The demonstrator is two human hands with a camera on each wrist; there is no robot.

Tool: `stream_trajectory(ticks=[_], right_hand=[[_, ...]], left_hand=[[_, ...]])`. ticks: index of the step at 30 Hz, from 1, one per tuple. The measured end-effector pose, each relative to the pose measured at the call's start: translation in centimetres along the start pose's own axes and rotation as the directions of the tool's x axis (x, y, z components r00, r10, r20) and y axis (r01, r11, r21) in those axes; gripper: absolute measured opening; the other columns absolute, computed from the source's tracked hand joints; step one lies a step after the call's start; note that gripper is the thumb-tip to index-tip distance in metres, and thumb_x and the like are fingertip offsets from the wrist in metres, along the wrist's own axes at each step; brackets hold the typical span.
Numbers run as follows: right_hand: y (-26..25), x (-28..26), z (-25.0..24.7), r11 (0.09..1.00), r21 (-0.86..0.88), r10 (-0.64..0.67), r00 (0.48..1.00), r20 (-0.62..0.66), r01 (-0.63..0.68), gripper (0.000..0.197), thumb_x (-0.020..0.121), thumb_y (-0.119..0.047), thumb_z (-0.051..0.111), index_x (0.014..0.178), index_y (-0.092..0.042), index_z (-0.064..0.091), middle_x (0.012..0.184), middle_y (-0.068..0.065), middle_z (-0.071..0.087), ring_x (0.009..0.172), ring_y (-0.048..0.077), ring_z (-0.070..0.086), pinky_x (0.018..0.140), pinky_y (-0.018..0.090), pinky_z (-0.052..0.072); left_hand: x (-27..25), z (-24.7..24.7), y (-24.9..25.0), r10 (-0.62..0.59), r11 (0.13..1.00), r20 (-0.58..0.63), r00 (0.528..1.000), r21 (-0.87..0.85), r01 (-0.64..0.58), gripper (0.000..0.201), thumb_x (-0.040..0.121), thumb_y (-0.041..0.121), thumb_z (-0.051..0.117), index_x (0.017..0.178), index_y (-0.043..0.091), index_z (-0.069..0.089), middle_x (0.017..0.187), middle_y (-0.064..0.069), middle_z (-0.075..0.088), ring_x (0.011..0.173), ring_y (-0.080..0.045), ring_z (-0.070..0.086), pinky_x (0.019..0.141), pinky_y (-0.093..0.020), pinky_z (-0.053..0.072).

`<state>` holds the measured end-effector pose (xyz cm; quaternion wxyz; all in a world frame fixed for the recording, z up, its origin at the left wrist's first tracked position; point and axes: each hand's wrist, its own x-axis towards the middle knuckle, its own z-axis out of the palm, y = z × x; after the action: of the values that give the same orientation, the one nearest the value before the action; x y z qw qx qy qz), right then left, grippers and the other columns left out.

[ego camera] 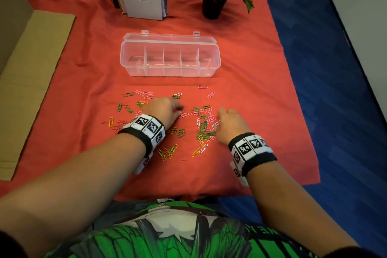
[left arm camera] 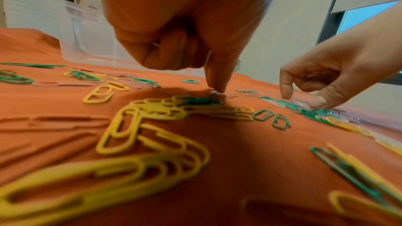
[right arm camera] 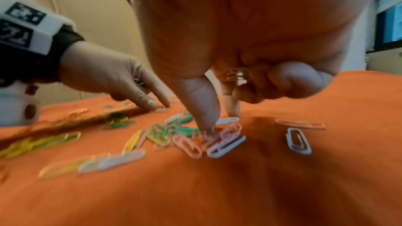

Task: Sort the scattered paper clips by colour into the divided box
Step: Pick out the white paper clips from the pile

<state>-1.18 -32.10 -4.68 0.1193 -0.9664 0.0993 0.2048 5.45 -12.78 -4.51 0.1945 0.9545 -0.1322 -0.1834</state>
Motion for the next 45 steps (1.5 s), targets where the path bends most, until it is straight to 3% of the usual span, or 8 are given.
stream_trajectory(ticks=[22,26,29,33,37,40,43,45], right_hand=[[-1.2,1.3,0.5,0.994,-0.11,0.008,0.998,-0.067,-0.015,0.034,0.083,0.001,0.039,0.117,0.002,0.045,0.12,0.02,0.047,0.108,0.035,0.054,0.091,0.042,0.048],[-0.5,2.5,-1.0,0.969,0.222,0.115,0.993,0.001,-0.112,0.025,0.087,-0.002,0.046,0.111,-0.003,0.053,0.109,0.016,0.059,0.103,0.03,0.057,0.086,0.032,0.045],[0.2,2.8,-2.0,0.634,0.756,0.149,0.985,0.086,-0.162,0.02,0.091,-0.003,0.043,0.096,-0.015,0.059,0.074,0.001,0.054,0.063,0.014,0.049,0.054,0.023,0.039],[1.8,2.0,-3.3,-0.112,0.969,0.084,0.969,0.232,-0.222,0.029,0.089,0.004,0.037,0.084,-0.013,0.06,0.059,-0.001,0.046,0.045,0.007,0.043,0.042,0.017,0.036],[2.8,1.4,-3.7,-0.392,0.878,0.033,0.95,0.311,-0.274,0.014,0.075,-0.012,0.045,0.075,-0.01,0.059,0.057,0.002,0.054,0.05,0.013,0.051,0.047,0.018,0.043],[2.9,1.2,-3.0,-0.206,0.93,0.137,0.932,0.336,-0.305,0.013,0.082,-0.012,0.046,0.072,-0.013,0.054,0.054,-0.001,0.049,0.043,0.01,0.045,0.042,0.016,0.037],[3.0,1.4,-2.4,0.611,0.72,0.272,0.941,0.199,-0.329,0.016,0.091,-0.01,0.045,0.077,-0.011,0.052,0.067,0.006,0.048,0.054,0.019,0.044,0.047,0.022,0.034],[3.3,1.1,-1.9,0.906,0.329,0.233,0.963,0.133,-0.265,0.019,0.093,-0.012,0.042,0.096,-0.007,0.06,0.091,0.014,0.059,0.083,0.025,0.054,0.071,0.028,0.046]], left_hand=[[1.1,0.6,-1.4,0.08,0.957,0.034,0.996,0.276,-0.086,0.024,0.093,0.01,0.038,0.106,-0.001,0.054,0.107,-0.021,0.057,0.1,-0.04,0.058,0.084,-0.044,0.047],[1.2,0.0,-1.2,0.006,0.987,0.012,1.0,0.16,-0.008,0.025,0.094,0.009,0.035,0.107,-0.005,0.052,0.11,-0.024,0.054,0.103,-0.042,0.055,0.086,-0.045,0.043],[1.2,-0.9,-1.0,-0.176,0.953,0.043,0.983,-0.241,0.182,0.024,0.093,0.016,0.039,0.096,0.0,0.057,0.093,-0.02,0.058,0.084,-0.034,0.056,0.075,-0.038,0.043],[0.9,-2.7,-0.6,-0.236,0.208,0.408,0.882,-0.865,0.456,0.02,0.076,0.015,0.038,0.058,0.016,0.045,0.056,-0.001,0.041,0.039,-0.013,0.034,0.042,-0.018,0.026],[0.7,-3.6,-0.8,-0.147,-0.034,0.455,0.878,-0.89,0.455,0.021,0.07,0.017,0.038,0.06,0.013,0.056,0.052,0.0,0.055,0.04,-0.012,0.045,0.043,-0.015,0.038],[1.4,-2.8,-0.3,-0.235,0.143,0.401,0.886,-0.887,0.439,0.026,0.082,0.018,0.039,0.065,0.015,0.059,0.051,0.002,0.049,0.04,-0.01,0.04,0.04,-0.014,0.033],[2.0,-1.5,0.0,-0.26,0.681,0.133,0.957,-0.677,0.279,0.029,0.086,0.031,0.05,0.063,0.017,0.062,0.055,-0.002,0.044,0.046,-0.017,0.038,0.046,-0.023,0.029],[1.8,-1.1,0.2,-0.159,0.904,-0.007,0.987,-0.403,0.143,0.031,0.09,0.034,0.049,0.078,0.013,0.068,0.069,-0.011,0.062,0.064,-0.026,0.054,0.059,-0.029,0.038]])
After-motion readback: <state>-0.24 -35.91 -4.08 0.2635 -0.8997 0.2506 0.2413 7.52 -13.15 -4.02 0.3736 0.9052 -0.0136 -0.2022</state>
